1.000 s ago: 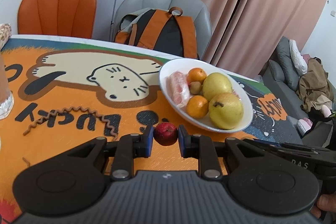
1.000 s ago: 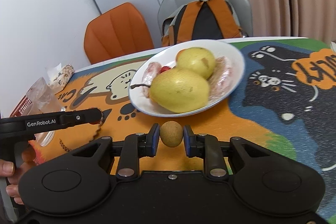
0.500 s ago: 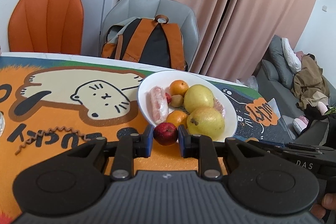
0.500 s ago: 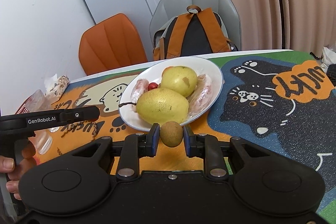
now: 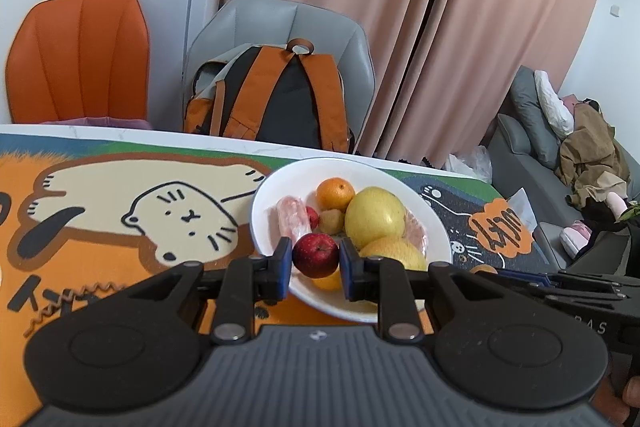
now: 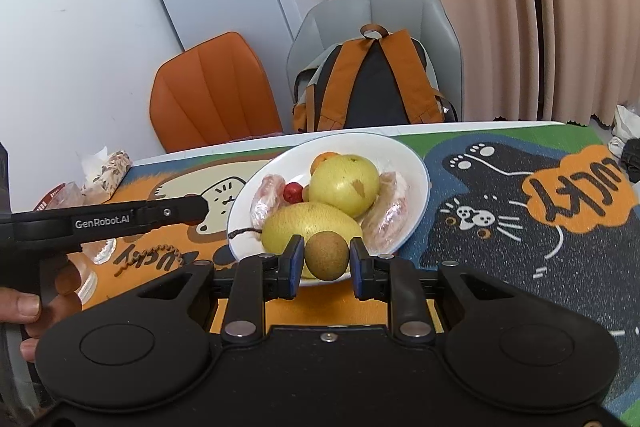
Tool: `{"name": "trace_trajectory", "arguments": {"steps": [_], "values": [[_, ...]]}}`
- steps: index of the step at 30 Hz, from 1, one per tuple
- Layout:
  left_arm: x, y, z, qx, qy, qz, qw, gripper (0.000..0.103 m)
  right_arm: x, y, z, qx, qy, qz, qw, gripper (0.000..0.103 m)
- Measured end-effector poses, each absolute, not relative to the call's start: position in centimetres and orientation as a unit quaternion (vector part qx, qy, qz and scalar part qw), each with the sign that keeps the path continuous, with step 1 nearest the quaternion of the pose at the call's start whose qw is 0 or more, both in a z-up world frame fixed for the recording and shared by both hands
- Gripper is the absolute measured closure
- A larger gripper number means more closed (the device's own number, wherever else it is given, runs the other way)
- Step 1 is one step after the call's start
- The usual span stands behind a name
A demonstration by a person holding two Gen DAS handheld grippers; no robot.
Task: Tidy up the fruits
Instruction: 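Carry the jujube and kiwi over the white bowl and lower them in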
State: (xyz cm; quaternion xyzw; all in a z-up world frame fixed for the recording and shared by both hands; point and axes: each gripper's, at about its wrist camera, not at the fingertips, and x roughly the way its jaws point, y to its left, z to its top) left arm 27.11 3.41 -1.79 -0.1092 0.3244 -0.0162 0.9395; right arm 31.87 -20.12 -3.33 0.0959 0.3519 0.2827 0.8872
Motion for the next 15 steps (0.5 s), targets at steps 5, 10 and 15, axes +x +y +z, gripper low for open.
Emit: {"name": "trace_trajectory", "arguments": {"steps": [5, 10, 15], "values": [[28.5, 3.3, -1.9, -0.109, 0.326, -0.021, 0.939, 0.080, 32.7, -19.8, -3.4, 0.091, 0.356, 0.281, 0.887, 0.080], [30.0, 3.1, -2.3, -0.111, 0.330, -0.025, 0.937, 0.080, 33.5, -19.6, -3.5, 0.089, 0.358, 0.278, 0.887, 0.080], [31.1, 3.0, -2.8, -0.114, 0.333, -0.030, 0.935, 0.080, 34.2, -19.4, -3.6, 0.089, 0.361, 0.276, 0.886, 0.080]]}}
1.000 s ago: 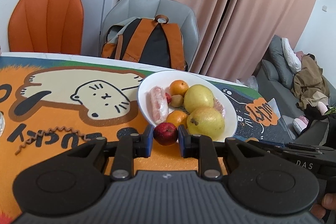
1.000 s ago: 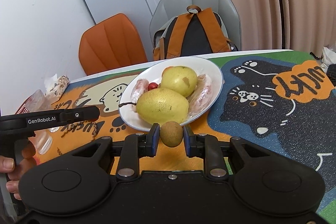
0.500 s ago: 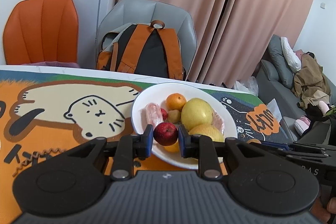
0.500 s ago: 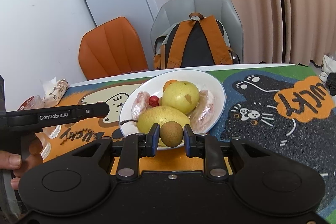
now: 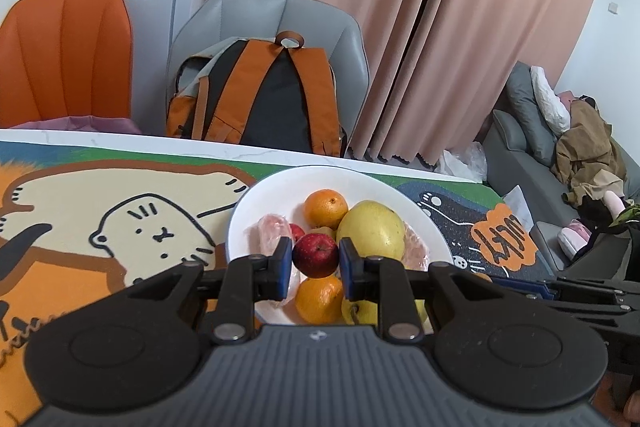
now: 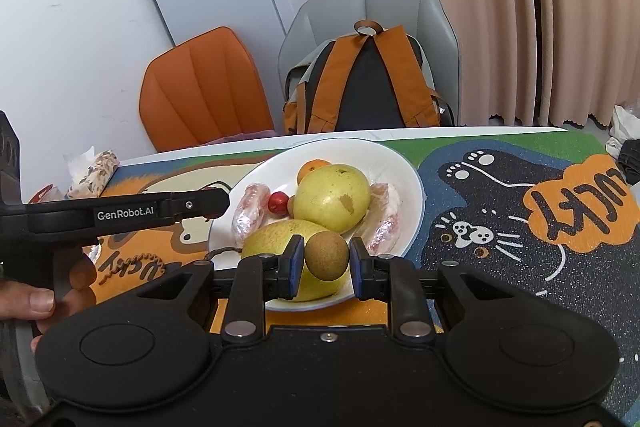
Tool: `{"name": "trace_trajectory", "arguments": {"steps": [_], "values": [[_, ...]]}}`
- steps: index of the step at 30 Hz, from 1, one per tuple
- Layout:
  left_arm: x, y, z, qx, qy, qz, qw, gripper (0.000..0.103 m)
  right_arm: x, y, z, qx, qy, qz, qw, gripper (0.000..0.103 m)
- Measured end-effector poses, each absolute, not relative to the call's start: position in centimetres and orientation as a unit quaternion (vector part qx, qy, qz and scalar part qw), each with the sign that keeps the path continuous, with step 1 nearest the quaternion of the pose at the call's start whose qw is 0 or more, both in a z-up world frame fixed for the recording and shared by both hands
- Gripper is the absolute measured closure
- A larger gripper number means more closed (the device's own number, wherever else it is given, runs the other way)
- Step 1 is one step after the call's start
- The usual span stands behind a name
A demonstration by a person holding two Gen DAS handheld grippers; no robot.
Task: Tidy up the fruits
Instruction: 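Carry the jujube and kiwi over the white bowl and lower them in, then open both tools to release the jujube and kiwi into the bowl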
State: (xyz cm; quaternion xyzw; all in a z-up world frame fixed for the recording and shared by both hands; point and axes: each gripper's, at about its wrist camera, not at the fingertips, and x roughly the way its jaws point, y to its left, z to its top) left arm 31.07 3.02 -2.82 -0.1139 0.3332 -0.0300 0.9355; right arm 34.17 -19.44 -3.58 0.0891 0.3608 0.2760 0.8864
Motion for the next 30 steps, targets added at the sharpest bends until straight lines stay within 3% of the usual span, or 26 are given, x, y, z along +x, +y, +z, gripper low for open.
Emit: {"name": "trace_trajectory", "arguments": {"steps": [23, 30], "values": [[31.3, 4.6, -2.8, -0.131, 0.339, -0.005, 0.932, 0.076, 36.1, -17.2, -2.9, 0.092, 0.352, 0.295, 0.883, 0.080], [30.2, 5.6, -2.8, -0.128, 0.344, 0.005, 0.930, 0.064, 36.6, -15.4, -2.1, 0.082, 0.347, 0.309, 0.882, 0.080]]}}
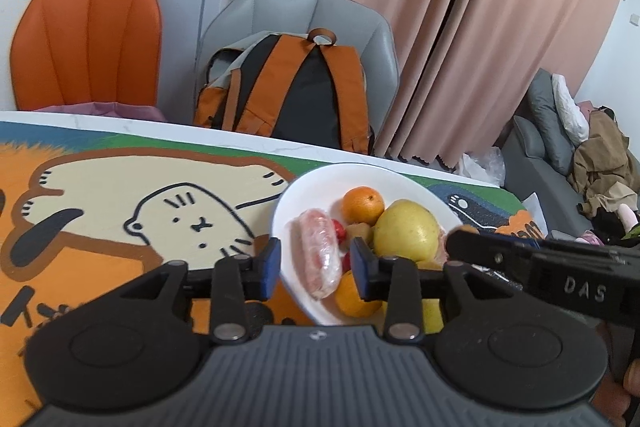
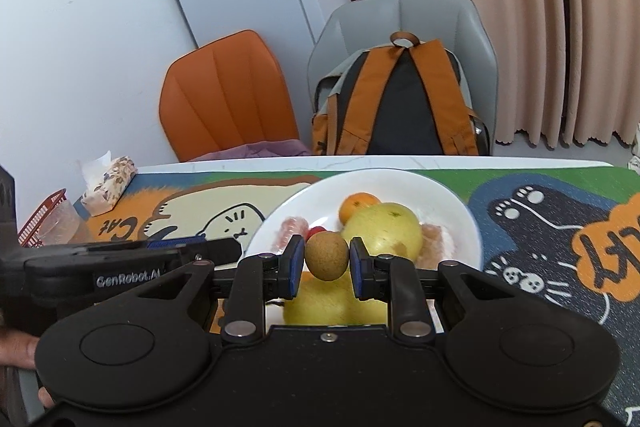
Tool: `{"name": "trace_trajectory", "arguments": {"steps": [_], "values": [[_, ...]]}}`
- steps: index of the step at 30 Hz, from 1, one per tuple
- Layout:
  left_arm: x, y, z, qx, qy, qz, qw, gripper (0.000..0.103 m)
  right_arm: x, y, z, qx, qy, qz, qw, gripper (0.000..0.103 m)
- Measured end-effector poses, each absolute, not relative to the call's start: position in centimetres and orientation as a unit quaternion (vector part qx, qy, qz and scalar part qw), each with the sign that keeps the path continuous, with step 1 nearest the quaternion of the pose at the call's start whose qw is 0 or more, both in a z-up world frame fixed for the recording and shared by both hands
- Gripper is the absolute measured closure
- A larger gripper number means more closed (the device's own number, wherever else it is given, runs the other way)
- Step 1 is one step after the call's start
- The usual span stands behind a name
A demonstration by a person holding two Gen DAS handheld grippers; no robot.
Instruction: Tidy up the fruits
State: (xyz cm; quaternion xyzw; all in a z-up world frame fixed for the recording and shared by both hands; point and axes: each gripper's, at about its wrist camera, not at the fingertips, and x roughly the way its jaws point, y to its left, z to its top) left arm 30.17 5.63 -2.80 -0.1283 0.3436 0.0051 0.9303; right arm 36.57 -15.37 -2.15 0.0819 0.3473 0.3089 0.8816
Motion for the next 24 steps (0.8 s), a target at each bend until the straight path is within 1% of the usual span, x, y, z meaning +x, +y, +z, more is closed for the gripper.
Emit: {"name": "trace_trajectory", "arguments": {"steps": [2, 6, 8, 10, 14, 16, 18, 24], "values": [[29.8, 6.1, -2.8, -0.131, 0.345, 0.010, 0.929, 0.059, 36.7, -14.9, -2.1, 0.082, 0.347, 0.312, 0.881, 0.080], [29.2, 7.0, -2.9, -0.130, 0.348, 0.021, 0.928, 0.055, 37.0, -14.0, -2.1, 0.081, 0.348, 0.316, 0.879, 0.080], [28.9, 7.5, -2.9, -0.134, 0.348, 0.028, 0.927, 0.047, 37.1, -13.6, -2.0, 0.079, 0.347, 0.318, 0.879, 0.080], [28.5, 7.9, -2.9, -0.134, 0.347, 0.033, 0.928, 0.041, 37.3, -13.4, -1.9, 0.078, 0.347, 0.319, 0.878, 0.080], [27.8, 8.4, -3.0, -0.131, 0.348, 0.045, 0.927, 0.025, 37.5, -12.8, -1.9, 0.080, 0.345, 0.321, 0.878, 0.080], [27.6, 8.8, -3.0, -0.132, 0.349, 0.050, 0.926, 0.022, 37.4, -12.6, -1.9, 0.085, 0.342, 0.330, 0.876, 0.072], [27.4, 9.0, -3.1, -0.133, 0.349, 0.058, 0.926, 0.019, 37.3, -12.5, -1.8, 0.084, 0.343, 0.323, 0.878, 0.068], [26.5, 9.5, -3.1, -0.142, 0.345, 0.066, 0.925, 0.015, 36.6, -13.4, -1.7, 0.097, 0.348, 0.314, 0.878, 0.065]]}}
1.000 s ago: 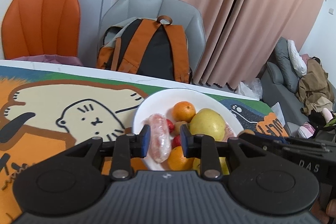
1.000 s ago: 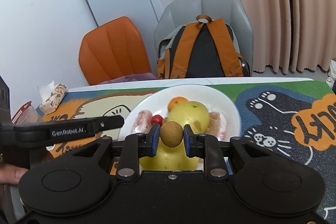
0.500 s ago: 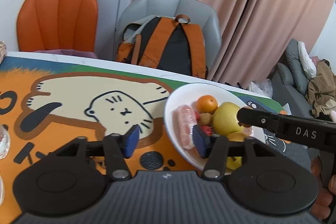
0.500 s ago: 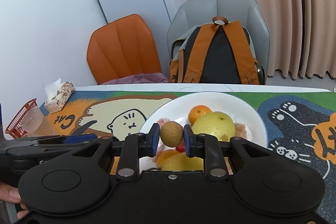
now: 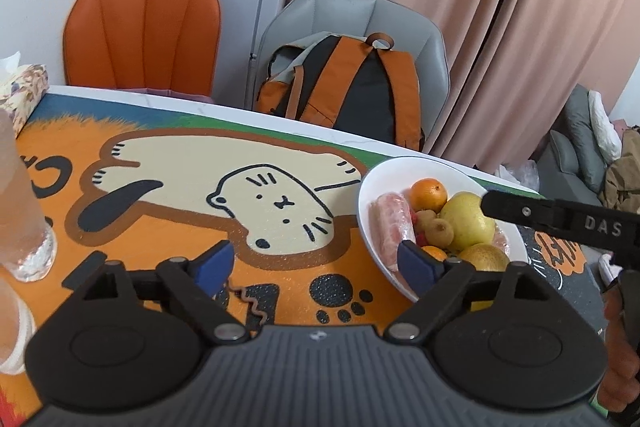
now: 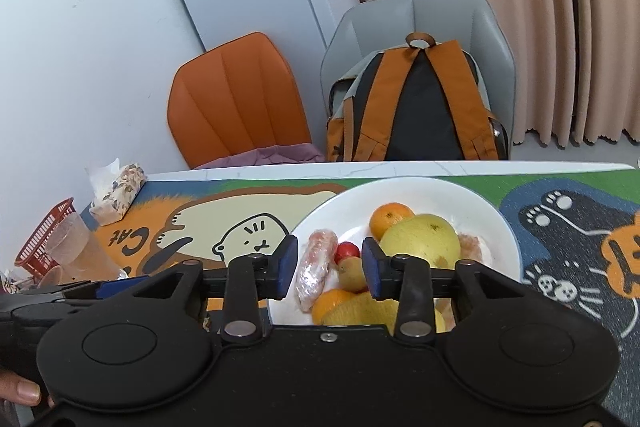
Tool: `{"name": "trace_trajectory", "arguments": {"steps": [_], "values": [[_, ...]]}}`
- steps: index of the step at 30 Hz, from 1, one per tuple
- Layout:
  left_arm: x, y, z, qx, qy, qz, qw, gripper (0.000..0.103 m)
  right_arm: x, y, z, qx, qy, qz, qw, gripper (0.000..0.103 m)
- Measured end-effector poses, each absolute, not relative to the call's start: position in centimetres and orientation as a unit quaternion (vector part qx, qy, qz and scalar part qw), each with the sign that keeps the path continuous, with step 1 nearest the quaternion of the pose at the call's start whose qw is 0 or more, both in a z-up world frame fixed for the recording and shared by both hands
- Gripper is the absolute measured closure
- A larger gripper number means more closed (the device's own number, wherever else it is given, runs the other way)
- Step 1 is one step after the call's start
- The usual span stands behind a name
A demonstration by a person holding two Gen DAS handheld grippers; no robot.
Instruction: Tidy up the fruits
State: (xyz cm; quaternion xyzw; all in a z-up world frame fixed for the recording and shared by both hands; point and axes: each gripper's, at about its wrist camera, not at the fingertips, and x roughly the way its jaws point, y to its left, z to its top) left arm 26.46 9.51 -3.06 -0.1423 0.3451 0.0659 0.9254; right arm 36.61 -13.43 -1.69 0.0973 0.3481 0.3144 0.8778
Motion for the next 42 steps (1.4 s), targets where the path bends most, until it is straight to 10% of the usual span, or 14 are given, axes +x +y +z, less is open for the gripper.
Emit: {"name": "trace_trajectory", "arguments": {"steps": [42], "values": [[15.7, 3.4, 2.9, -0.084, 0.298, 0.032, 0.950, 0.003, 24.4, -22.4, 2.4, 0.100, 0.296, 0.276, 0.909, 0.003]]}}
